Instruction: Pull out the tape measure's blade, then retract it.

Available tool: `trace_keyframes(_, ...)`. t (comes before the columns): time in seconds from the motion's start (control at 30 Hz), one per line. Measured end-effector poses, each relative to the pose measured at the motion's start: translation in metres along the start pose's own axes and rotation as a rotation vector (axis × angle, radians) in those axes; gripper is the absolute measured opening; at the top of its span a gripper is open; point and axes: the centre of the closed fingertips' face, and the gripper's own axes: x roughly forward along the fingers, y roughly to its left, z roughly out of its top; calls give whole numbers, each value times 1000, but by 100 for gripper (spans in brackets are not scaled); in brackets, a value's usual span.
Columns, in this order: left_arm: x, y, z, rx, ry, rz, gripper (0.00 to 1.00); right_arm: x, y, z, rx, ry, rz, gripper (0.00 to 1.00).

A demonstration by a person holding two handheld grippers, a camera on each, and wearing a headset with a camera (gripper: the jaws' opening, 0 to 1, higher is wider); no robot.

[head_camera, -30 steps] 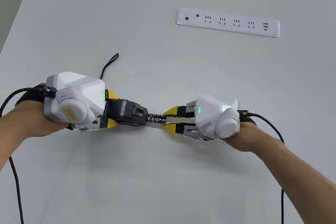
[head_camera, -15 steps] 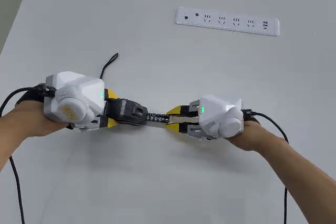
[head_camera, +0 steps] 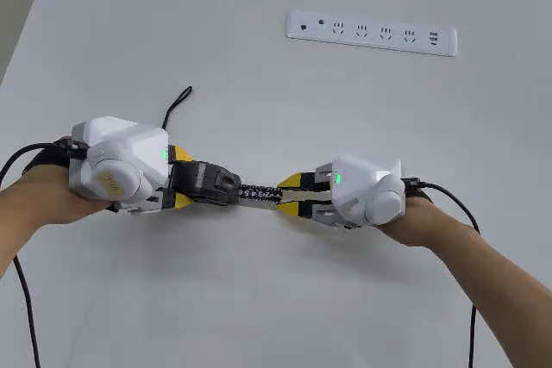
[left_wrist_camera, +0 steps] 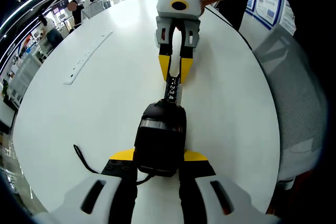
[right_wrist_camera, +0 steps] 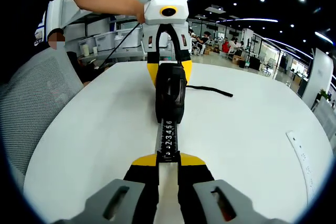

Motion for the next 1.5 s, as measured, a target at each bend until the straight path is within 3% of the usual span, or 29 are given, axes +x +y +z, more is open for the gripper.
trace_keyframes(1.5, 1, 0, -1, -6, -5, -4, 26, -17, 1, -12, 7, 12, 9, 11)
